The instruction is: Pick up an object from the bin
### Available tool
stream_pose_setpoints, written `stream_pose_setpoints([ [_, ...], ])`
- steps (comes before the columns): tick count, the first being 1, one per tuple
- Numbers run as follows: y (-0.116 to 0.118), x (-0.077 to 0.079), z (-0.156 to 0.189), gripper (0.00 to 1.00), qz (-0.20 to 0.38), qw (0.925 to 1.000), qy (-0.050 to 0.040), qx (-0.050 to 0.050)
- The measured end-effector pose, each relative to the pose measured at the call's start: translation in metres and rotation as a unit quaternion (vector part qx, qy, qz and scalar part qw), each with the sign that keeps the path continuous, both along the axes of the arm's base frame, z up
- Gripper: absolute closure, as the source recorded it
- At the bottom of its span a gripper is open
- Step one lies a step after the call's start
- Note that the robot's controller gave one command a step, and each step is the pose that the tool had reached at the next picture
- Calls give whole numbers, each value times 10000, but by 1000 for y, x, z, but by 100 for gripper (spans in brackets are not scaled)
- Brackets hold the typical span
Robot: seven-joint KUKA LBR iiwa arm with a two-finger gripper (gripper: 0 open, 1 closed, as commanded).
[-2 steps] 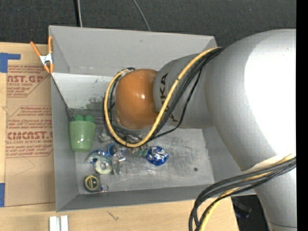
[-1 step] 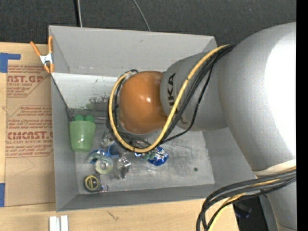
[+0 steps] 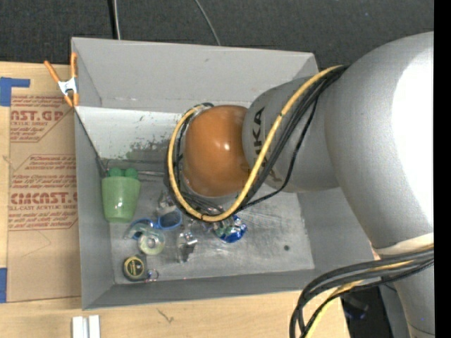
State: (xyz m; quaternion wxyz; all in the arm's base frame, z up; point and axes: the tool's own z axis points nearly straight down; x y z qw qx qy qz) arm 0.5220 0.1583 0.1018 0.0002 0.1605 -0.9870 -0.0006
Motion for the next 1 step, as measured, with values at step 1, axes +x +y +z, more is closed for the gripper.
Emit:
stream_pose_setpoints([
  [1, 7, 15, -29, 0, 90, 10000, -25, 8],
])
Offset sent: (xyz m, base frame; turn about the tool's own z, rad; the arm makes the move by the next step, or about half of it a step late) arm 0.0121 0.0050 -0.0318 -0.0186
